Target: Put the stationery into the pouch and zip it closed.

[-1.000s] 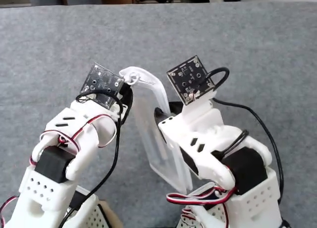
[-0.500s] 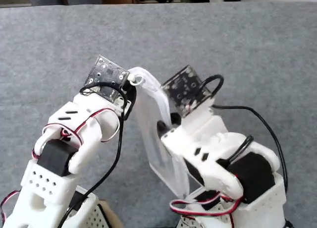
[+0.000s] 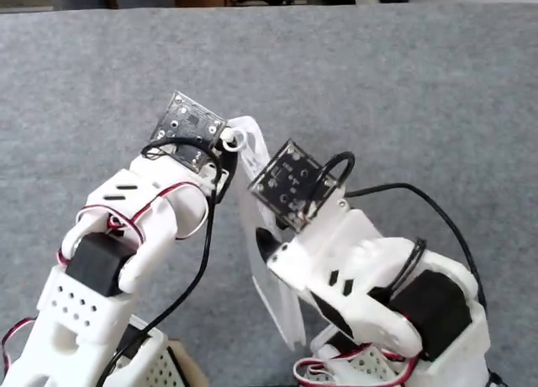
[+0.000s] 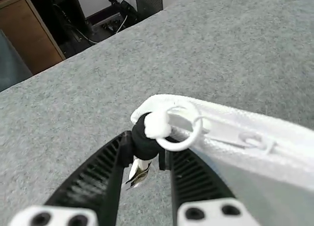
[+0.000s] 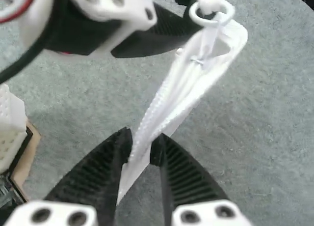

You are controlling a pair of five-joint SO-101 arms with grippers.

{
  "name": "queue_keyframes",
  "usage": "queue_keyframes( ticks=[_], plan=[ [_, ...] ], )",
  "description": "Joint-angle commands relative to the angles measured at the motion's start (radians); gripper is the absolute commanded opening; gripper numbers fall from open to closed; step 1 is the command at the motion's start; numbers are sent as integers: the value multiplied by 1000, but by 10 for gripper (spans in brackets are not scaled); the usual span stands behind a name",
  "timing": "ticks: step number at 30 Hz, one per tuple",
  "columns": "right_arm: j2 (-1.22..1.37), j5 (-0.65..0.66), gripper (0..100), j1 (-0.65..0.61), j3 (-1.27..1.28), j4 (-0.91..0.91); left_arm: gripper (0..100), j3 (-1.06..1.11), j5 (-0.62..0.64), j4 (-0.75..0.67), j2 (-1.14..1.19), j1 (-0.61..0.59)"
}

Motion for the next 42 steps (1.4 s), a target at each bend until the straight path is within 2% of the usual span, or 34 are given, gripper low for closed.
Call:
queue_keyframes(
  ticks=[1, 4, 7, 12, 16, 20, 26, 30, 37, 42],
  plan=[
    [1, 72, 142, -52, -39, 38, 31, -45, -9, -26, 14, 28],
    [1, 149, 279, -52, -102, 38, 30, -42, -9, -25, 14, 28],
    [-4, 176, 345, -49, -213, 38, 28, -41, -11, -20, 14, 28],
    [-53, 175, 346, -25, -404, 38, 28, -48, -11, -2, 9, 28],
    [-58, 178, 346, 175, -414, 38, 28, -58, -11, 21, 6, 30],
    [-31, 172, 346, 321, -395, 14, 28, -134, -11, 124, 5, 68],
    [128, 172, 347, 419, -328, -49, 28, -312, -72, 299, 3, 186],
    [255, 172, 347, 480, -320, -112, 28, -395, -74, 376, 3, 203],
    [453, 181, 346, 463, -318, -92, 28, -401, -100, 423, -31, 208],
    [463, 146, 346, 295, -291, -49, 28, -325, -147, 428, -92, 209]
  ],
)
